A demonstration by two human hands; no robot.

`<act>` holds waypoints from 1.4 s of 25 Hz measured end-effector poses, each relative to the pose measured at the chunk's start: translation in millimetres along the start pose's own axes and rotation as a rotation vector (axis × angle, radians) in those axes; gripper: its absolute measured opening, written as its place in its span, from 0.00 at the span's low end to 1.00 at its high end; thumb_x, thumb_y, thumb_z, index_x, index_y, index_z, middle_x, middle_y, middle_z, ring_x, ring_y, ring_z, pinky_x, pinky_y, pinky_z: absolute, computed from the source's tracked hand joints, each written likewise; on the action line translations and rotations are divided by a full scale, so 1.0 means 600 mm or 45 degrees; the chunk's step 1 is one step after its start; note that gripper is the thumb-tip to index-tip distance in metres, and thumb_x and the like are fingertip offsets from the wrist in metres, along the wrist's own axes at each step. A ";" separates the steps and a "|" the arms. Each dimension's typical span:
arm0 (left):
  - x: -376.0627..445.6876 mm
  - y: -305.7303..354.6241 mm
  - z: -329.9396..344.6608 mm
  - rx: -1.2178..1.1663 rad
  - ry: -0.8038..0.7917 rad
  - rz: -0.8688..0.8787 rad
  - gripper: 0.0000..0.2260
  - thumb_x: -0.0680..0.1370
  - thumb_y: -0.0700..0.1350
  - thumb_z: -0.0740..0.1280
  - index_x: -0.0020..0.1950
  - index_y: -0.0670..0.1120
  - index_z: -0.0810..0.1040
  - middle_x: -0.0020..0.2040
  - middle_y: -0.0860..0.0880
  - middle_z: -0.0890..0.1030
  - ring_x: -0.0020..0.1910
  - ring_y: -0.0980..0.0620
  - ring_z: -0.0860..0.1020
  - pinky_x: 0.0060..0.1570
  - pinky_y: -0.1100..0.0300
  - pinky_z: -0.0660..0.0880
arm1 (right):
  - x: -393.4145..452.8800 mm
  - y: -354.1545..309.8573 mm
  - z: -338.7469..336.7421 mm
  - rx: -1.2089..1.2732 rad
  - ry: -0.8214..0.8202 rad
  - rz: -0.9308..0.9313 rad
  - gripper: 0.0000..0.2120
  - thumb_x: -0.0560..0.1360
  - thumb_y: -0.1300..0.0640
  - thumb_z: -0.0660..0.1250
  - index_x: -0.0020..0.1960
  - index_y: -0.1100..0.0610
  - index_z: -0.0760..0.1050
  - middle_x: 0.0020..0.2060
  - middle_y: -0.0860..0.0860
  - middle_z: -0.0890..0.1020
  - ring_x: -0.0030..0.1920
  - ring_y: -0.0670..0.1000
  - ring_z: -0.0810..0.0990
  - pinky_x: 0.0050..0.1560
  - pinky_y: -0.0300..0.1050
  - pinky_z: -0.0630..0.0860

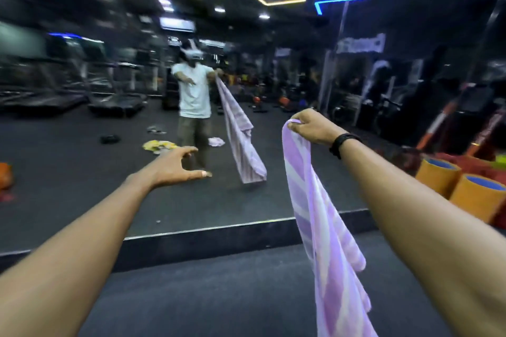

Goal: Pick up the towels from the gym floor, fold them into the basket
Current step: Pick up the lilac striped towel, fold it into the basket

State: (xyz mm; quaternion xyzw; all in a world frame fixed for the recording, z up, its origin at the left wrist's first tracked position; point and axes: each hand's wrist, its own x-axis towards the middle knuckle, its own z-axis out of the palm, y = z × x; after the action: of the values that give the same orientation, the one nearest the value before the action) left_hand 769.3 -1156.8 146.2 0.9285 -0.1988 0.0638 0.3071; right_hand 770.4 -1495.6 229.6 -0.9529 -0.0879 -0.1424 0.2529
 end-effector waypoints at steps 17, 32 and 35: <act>-0.778 -0.495 -0.632 0.355 0.601 -0.943 0.34 0.69 0.55 0.75 0.72 0.47 0.69 0.65 0.45 0.76 0.63 0.49 0.75 0.62 0.61 0.68 | 0.055 -1.016 0.521 0.372 -0.268 -0.988 0.13 0.77 0.63 0.61 0.34 0.57 0.75 0.36 0.59 0.79 0.40 0.51 0.73 0.41 0.49 0.68; -1.228 -0.726 -0.898 0.504 0.965 -1.616 0.32 0.71 0.54 0.74 0.72 0.48 0.69 0.64 0.47 0.76 0.61 0.50 0.74 0.55 0.64 0.66 | 0.027 -1.722 0.905 0.732 -0.575 -1.549 0.10 0.77 0.61 0.61 0.41 0.58 0.79 0.38 0.54 0.79 0.42 0.50 0.73 0.42 0.46 0.68; -1.279 -0.761 -0.966 0.538 1.054 -1.707 0.34 0.70 0.55 0.74 0.73 0.47 0.68 0.66 0.45 0.75 0.65 0.49 0.73 0.62 0.59 0.68 | 0.020 -1.861 0.950 0.772 -0.646 -1.659 0.09 0.78 0.60 0.61 0.43 0.55 0.79 0.41 0.53 0.79 0.43 0.49 0.74 0.45 0.45 0.69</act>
State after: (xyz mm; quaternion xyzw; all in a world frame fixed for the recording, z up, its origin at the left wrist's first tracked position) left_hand 257.4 -224.1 178.4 0.7897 0.5449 0.2406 0.1471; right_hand 643.3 -248.8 269.8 -0.6008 -0.7232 -0.0092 0.3405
